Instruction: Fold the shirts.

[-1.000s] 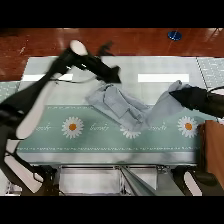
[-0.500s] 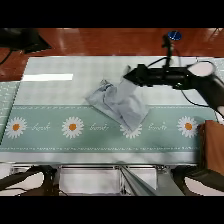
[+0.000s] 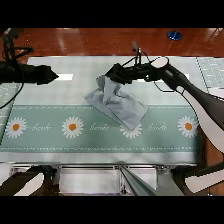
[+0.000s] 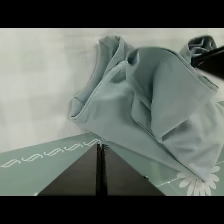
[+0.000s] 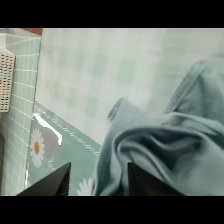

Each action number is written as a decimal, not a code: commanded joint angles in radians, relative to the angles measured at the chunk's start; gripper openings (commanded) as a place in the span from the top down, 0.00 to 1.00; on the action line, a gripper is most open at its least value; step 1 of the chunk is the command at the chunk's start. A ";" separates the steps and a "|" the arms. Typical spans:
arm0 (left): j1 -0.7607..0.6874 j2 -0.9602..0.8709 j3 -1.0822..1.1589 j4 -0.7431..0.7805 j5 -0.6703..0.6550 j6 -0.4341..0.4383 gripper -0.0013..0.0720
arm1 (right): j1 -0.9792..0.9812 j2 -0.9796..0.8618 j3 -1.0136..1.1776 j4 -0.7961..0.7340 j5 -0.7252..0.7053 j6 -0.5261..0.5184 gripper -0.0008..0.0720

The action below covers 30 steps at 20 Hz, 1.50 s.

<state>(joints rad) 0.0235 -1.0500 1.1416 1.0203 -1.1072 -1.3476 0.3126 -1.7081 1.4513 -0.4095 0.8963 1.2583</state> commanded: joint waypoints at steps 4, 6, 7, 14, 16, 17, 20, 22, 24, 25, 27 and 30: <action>0.126 0.038 -0.077 -0.016 0.013 0.001 0.96 | -0.279 0.308 0.016 -0.469 0.510 0.145 0.42; 0.161 0.067 -0.079 -0.019 -0.016 0.000 0.96 | -0.330 0.518 -0.104 -0.798 0.493 0.246 0.42; 0.165 0.082 -0.079 -0.019 -0.025 0.000 0.96 | -0.355 0.632 -0.210 -0.904 0.439 0.313 0.42; 0.077 0.265 -0.224 -0.075 0.001 0.000 0.96 | -0.340 1.051 -1.082 -0.587 -0.215 0.659 0.42; 0.052 0.257 -0.253 -0.076 0.021 -0.011 0.96 | -0.263 0.967 -1.157 -0.423 -0.304 0.582 0.42; 0.043 0.247 -0.256 -0.079 0.027 -0.018 0.96 | -0.222 0.904 -1.155 -0.367 -0.315 0.529 0.42; 0.029 0.229 -0.257 -0.079 0.034 -0.018 0.96 | -0.131 0.712 -1.126 -0.123 -0.367 0.319 0.42; 0.029 0.227 -0.257 -0.079 0.034 -0.018 0.96 | -0.109 0.577 -1.076 0.028 -0.360 0.182 0.42; 0.029 0.227 -0.257 -0.079 0.033 -0.018 0.96 | -0.109 0.455 -1.002 0.169 -0.290 0.030 0.42; 0.029 0.227 -0.257 -0.079 0.033 -0.018 0.96 | -0.109 0.397 -0.957 0.215 -0.245 -0.020 0.43; 0.029 0.227 -0.257 -0.079 0.034 -0.018 0.96 | -0.109 0.299 -0.857 0.248 -0.158 -0.078 0.55; 0.029 0.226 -0.257 -0.079 0.034 -0.018 0.96 | -0.110 0.215 -0.664 0.231 -0.031 -0.179 0.96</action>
<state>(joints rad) 0.0532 -0.8234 0.8848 0.9413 -1.0744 -1.3655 0.1989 -1.3945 0.6334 -0.2363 0.7284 1.2194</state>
